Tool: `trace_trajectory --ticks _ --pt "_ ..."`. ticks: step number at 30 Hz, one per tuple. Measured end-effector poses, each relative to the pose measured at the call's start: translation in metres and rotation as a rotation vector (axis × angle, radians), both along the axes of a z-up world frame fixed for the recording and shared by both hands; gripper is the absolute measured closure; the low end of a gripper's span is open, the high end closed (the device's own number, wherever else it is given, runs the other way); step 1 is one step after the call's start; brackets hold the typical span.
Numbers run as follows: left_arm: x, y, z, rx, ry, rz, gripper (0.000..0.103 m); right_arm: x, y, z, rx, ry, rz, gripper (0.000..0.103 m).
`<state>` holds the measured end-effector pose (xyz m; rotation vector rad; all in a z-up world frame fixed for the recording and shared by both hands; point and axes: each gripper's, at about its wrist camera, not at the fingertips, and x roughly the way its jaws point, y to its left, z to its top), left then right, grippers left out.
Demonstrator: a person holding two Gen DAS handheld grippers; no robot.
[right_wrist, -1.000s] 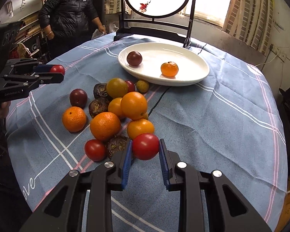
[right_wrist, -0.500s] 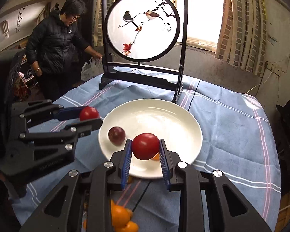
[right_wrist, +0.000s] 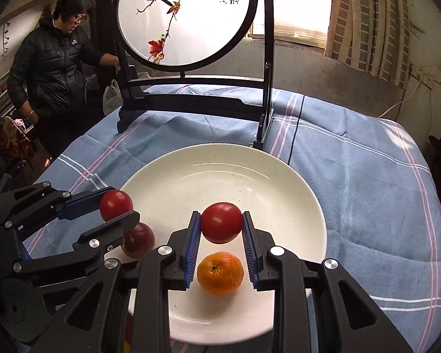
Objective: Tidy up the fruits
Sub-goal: 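Lower both red tomatoes onto the white plate and open both grippers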
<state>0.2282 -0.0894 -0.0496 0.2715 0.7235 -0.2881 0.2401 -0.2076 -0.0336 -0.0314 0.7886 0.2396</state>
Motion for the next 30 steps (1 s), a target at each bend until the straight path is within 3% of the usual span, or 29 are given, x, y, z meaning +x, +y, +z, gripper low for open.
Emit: trace_trajectory --ticks 15,17,21,25,26,30 --pt "0.016 -0.002 -0.017 0.004 0.04 0.03 0.073 0.016 0.003 -0.018 -0.002 0.039 -0.019 0.073" --pt "0.017 -0.003 -0.016 0.002 0.039 0.027 0.071 0.015 0.0 -0.018 0.007 0.041 -0.036 0.058" --pt "0.011 0.004 -0.01 -0.011 0.02 0.041 0.058 0.003 -0.011 -0.005 0.029 0.009 -0.057 0.052" --pt "-0.007 0.014 -0.001 -0.033 0.009 0.049 0.051 -0.02 -0.023 0.007 0.065 0.006 -0.08 0.03" --pt "-0.013 0.017 0.002 -0.04 -0.001 0.051 0.045 -0.028 -0.026 0.011 0.065 -0.016 -0.1 0.027" --pt "-0.046 0.028 0.016 -0.07 -0.037 0.037 0.042 -0.069 -0.03 0.037 0.016 -0.163 -0.14 0.018"
